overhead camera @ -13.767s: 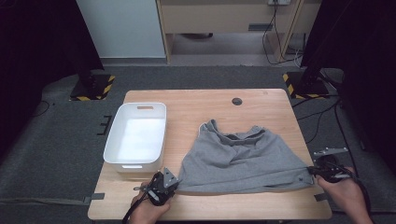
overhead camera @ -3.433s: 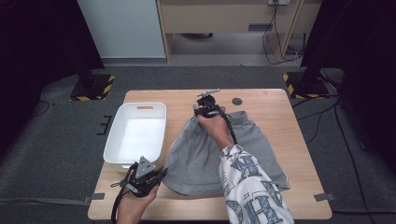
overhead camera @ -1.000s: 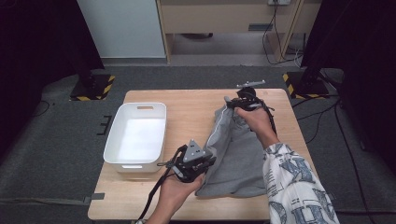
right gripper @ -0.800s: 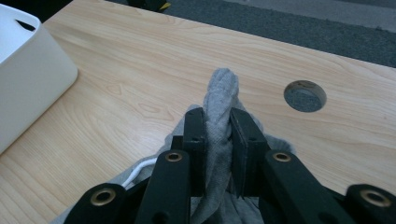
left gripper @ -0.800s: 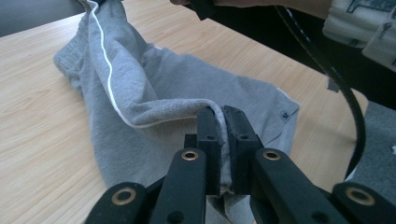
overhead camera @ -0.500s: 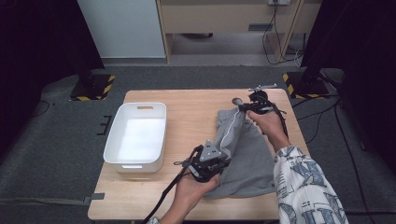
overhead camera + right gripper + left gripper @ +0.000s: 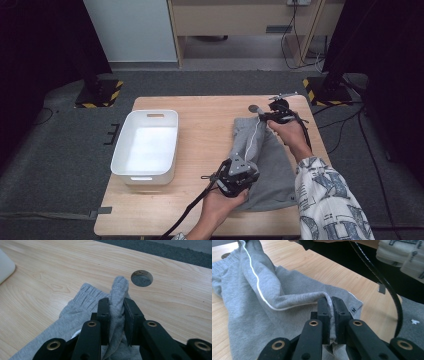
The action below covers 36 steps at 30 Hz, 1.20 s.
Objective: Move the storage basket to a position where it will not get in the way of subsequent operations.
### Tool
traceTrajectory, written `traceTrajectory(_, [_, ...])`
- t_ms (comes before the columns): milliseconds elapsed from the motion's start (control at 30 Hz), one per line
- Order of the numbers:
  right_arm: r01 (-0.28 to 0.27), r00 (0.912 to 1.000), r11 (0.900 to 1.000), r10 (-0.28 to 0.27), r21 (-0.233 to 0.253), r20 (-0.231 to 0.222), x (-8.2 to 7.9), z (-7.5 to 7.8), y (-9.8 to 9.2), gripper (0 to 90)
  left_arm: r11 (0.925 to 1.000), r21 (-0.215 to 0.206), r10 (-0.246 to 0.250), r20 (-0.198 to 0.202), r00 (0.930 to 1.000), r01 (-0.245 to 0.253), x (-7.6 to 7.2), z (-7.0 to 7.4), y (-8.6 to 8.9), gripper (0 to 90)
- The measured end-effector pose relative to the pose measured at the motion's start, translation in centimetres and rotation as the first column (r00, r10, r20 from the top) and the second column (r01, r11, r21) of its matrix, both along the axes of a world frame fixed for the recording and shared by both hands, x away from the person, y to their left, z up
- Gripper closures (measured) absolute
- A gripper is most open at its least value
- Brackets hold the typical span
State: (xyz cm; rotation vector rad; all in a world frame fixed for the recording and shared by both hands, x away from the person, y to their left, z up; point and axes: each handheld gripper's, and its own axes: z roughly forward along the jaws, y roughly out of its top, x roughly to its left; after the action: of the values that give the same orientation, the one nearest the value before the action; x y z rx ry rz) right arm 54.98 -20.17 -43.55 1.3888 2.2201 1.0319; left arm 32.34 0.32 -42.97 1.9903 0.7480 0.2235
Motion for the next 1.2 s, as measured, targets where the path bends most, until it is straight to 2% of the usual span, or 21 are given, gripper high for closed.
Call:
traceTrajectory(100, [-0.004, 1.0, 1.0, 0.004, -0.01, 0.004, 0.1, -0.2, 0.1, 76.4, 1.0, -0.006, 0.008, 0.0, 1.0, -0.008, 0.2, -0.2, -0.3, 85.6])
traceTrajectory(333, [-0.004, 1.0, 0.999, 0.004, -0.044, 0.002, 0.2, -0.6, 0.1, 76.1, 0.9999, -0.009, -0.01, -0.006, 0.9999, 0.01, 0.0, -1.2, -1.5, 85.6])
traceTrajectory(500, [0.002, 1.0, 0.999, -0.003, -0.048, 0.0, 0.2, -0.7, -0.4, 75.1, 0.9999, -0.009, -0.014, -0.015, 0.9998, 0.013, 0.1, -1.9, -2.6, 85.6])
traceTrajectory(667, [0.016, 0.9999, 0.999, -0.016, -0.048, 0.0, 0.1, -1.4, -0.9, 74.1, 1.0, -0.006, -0.005, -0.017, 0.9998, 0.005, 0.5, -2.5, -3.4, 85.6])
traceTrajectory(733, [0.017, 0.9998, 0.999, -0.017, -0.048, -0.005, 0.1, -1.8, -1.2, 74.1, 0.9998, -0.018, -0.002, -0.035, 0.9994, 0.002, 0.8, -2.9, -4.0, 85.6])
traceTrajectory(800, [0.021, 0.9997, 0.999, -0.022, -0.044, -0.01, 0.0, -2.1, -1.4, 73.3, 0.9998, -0.019, -0.001, -0.034, 0.9994, 0.0, 1.0, -3.2, -4.7, 85.6])
traceTrajectory(900, [0.022, 0.9997, 0.999, -0.022, -0.046, -0.007, 0.0, -2.0, -1.6, 69.0, 0.9999, -0.008, -0.008, -0.043, 0.999, 0.008, 1.0, -3.9, -5.4, 85.5])
traceTrajectory(1133, [0.051, 0.9987, 0.998, -0.051, -0.039, 0.003, -0.4, -1.6, -2.3, 51.4, 0.9999, 0.01, -0.005, -0.05, 0.9987, 0.006, 1.1, -5.6, -6.5, 85.2])
traceTrajectory(1200, [0.051, 0.9987, 0.998, -0.051, -0.034, 0.011, -0.7, -1.5, -2.4, 51.4, 0.9998, 0.018, -0.01, -0.05, 0.9987, 0.011, 1.1, -6.0, -6.7, 85.2])
